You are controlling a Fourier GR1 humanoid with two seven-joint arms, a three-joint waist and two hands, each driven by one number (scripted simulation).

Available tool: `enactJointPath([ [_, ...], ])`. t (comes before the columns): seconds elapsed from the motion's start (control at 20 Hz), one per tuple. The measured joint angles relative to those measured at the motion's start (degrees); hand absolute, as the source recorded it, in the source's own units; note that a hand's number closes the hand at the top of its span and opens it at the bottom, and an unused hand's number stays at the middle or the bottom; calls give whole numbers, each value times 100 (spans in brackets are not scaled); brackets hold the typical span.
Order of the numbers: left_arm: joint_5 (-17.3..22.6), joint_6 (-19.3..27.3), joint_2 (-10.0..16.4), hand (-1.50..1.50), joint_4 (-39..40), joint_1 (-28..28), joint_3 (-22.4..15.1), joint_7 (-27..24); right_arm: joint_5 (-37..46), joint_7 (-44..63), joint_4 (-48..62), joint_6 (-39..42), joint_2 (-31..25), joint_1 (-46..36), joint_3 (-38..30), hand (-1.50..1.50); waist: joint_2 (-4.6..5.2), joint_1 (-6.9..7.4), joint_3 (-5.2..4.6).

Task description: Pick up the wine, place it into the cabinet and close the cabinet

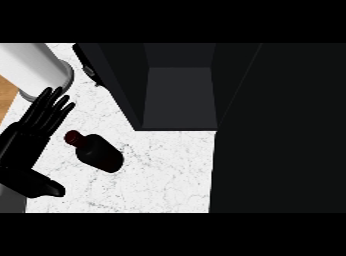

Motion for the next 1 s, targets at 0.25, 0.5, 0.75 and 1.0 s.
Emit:
enactJointPath([
  [0.25, -289, -298, 53, -150, 664, -48, 67, -505, 62, 57, 34, -31, 35, -95, 22, -150, 1, 4, 0],
  [0.5, -723, -479, 126, -150, 1478, -212, 121, -1112, 55, 1, 75, 51, 39, -79, 23, -150, 3, -2, 0],
  [0.75, -1109, -590, 154, -150, 2102, -315, 100, -1676, 100, 211, -15, -54, 57, -228, 35, -150, 2, -3, 0],
  [1.0, -1483, -636, 146, -150, 2705, -373, 47, -2249, 9, 178, 65, 24, 15, -283, -103, -150, 2, -2, -1],
])
